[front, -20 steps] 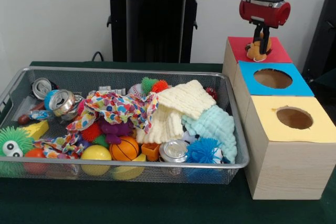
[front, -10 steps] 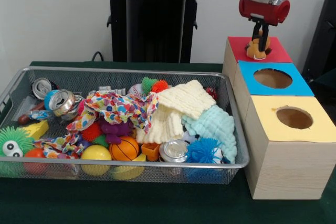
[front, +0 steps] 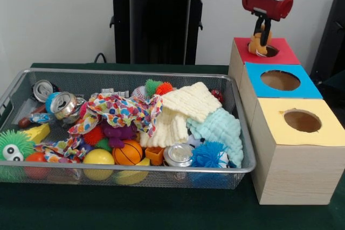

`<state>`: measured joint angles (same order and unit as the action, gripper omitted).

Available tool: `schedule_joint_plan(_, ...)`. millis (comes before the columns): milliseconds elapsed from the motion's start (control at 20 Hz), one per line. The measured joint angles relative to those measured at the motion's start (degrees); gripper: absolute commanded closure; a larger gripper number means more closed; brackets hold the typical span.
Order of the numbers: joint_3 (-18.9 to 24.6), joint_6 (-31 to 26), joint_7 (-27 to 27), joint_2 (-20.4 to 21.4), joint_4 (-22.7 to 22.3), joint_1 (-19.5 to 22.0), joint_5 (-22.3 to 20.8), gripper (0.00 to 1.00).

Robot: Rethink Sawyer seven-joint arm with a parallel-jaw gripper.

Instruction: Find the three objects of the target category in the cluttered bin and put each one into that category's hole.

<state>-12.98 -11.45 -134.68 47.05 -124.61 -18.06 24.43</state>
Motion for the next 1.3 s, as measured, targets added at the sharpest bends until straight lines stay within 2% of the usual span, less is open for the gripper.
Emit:
schedule_joint_plan(200,-0.98,-2.75,0.0,0.01,0.02,-0.21,0.01,1.0)
schedule_joint_plan(900,-1.08,-2.88,0.0,-0.18,0.12,-0.31,0.07,1.0)
schedule_joint_plan(1300,-1.2,-3.36,0.0,-1.66,1.95,-0.66,0.05,1.0)
